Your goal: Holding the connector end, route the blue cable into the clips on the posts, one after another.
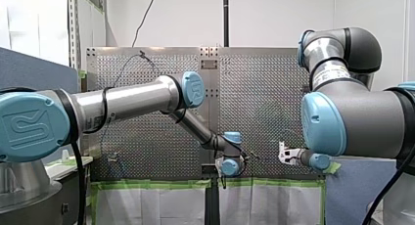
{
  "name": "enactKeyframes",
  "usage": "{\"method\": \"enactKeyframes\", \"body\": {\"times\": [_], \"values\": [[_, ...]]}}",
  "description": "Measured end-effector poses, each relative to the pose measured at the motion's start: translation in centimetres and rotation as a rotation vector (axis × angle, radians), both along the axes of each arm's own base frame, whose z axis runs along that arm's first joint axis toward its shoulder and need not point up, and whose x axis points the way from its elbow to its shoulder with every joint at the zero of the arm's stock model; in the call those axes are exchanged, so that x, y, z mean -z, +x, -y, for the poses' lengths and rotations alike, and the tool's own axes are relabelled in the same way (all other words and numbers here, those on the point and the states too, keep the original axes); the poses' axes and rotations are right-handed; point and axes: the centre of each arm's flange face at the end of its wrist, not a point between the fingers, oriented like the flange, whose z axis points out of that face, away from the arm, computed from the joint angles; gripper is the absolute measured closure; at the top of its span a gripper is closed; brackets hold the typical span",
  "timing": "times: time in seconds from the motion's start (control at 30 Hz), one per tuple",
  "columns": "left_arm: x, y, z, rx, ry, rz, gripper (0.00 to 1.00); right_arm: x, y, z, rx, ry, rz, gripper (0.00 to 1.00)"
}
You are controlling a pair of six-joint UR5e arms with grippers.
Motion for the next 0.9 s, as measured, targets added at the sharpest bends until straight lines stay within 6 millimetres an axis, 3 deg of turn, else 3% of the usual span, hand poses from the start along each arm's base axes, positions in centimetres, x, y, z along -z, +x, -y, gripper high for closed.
{"method": "enactKeyframes", "body": {"times": [0.5, 0.9], "values": [[-0.5, 1.5, -1.2, -0.05, 0.014, -0.008, 1.0, -0.4, 0.2, 0.6, 0.011, -0.019, 0.008, 1.0], [-0.6, 1.9, -1.6, -0.062, 0.019, -0.007, 1.0, -1.5, -0.8, 2.7, 0.106, -0.08, 0.067, 1.0]]}}
